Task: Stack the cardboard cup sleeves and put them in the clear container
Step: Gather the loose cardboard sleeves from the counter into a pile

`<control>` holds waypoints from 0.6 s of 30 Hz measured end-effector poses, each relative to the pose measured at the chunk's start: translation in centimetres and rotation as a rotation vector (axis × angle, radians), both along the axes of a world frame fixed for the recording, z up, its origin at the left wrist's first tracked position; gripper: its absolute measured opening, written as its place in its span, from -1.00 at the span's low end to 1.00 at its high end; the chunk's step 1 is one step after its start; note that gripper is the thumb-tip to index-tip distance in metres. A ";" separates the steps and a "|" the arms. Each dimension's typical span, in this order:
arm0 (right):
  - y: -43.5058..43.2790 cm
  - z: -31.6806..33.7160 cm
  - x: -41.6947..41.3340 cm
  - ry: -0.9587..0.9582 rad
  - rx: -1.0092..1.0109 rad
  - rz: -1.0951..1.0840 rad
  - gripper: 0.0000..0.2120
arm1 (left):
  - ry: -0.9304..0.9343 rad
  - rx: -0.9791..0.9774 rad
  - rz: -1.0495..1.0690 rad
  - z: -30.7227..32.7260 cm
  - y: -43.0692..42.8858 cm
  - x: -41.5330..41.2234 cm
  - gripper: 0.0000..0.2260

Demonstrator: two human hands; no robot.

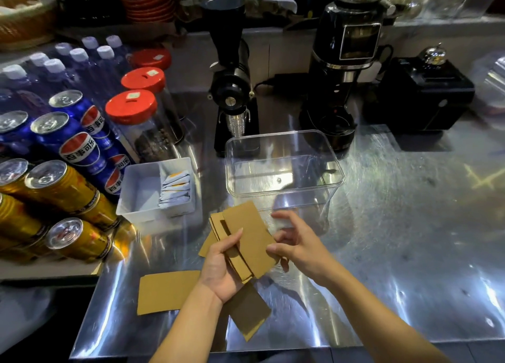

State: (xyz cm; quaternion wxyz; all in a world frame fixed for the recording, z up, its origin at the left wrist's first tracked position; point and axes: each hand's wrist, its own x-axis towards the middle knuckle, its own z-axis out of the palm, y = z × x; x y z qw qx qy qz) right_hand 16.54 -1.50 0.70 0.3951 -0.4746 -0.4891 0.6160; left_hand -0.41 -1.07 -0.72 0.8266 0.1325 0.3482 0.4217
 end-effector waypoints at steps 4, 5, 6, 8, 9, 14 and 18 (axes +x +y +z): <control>0.2 0.1 -1.3 -0.075 0.009 0.035 -0.60 | -0.023 0.015 -0.013 0.1 0.0 -0.5 -0.74; 0.2 0.1 -1.6 -0.124 0.024 0.039 -0.61 | -0.027 0.012 -0.003 0.1 0.0 -0.6 -0.72; 0.3 0.1 -1.8 -0.176 0.046 0.042 -0.61 | -0.028 0.004 0.013 0.0 0.0 -0.8 -0.69; 0.5 0.1 -2.3 -0.283 0.107 0.052 -0.62 | -0.040 -0.009 0.036 0.0 0.1 -1.3 -0.69; 0.5 0.1 -2.5 -0.331 0.143 0.048 -0.64 | -0.052 -0.008 0.045 0.1 0.2 -1.5 -0.69; 1.1 -0.6 -3.3 -0.378 0.166 -0.022 -0.71 | -0.118 -0.032 0.166 0.0 0.2 -4.0 -0.67; 2.2 -2.0 -4.2 -0.561 0.191 -0.022 -0.74 | -0.145 0.016 0.246 0.5 -0.2 -6.0 -0.63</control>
